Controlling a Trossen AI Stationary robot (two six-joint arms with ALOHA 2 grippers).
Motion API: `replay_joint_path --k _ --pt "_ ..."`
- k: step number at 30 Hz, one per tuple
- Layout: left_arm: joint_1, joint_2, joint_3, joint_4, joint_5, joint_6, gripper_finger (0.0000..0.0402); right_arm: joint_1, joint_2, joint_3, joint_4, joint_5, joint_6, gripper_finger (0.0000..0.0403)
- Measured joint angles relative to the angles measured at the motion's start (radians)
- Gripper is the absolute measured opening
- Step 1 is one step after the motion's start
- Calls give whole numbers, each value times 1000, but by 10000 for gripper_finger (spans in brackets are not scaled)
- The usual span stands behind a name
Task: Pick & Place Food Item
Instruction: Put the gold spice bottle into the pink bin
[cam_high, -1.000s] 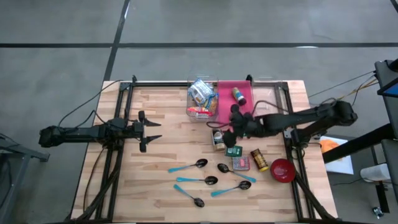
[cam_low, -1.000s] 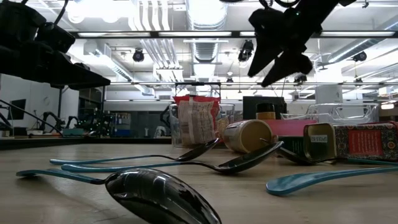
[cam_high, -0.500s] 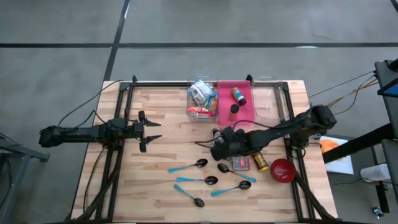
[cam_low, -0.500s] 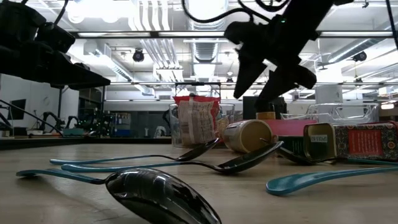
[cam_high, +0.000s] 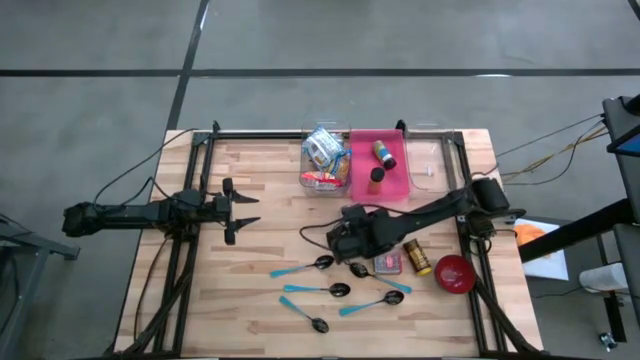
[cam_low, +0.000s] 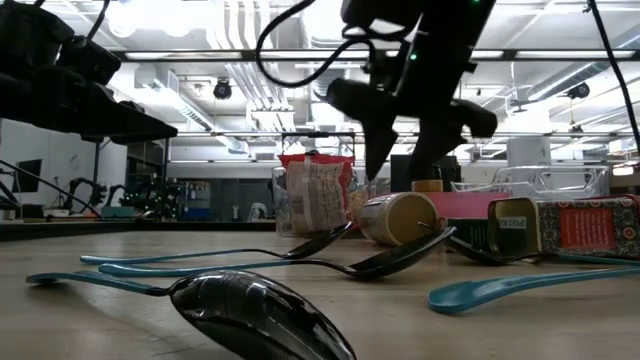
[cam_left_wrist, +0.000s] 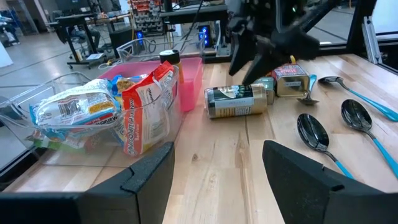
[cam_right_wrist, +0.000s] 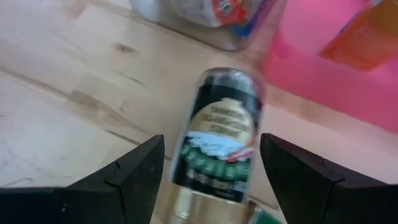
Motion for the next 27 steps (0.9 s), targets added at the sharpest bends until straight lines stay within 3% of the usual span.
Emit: replay_joint_path --k 9,27 --pt "0 0 0 0 0 0 244 2 64 31 6 2 19 263" --pt "0 0 0 0 0 -3 244 7 67 25 -4 -1 34 263"
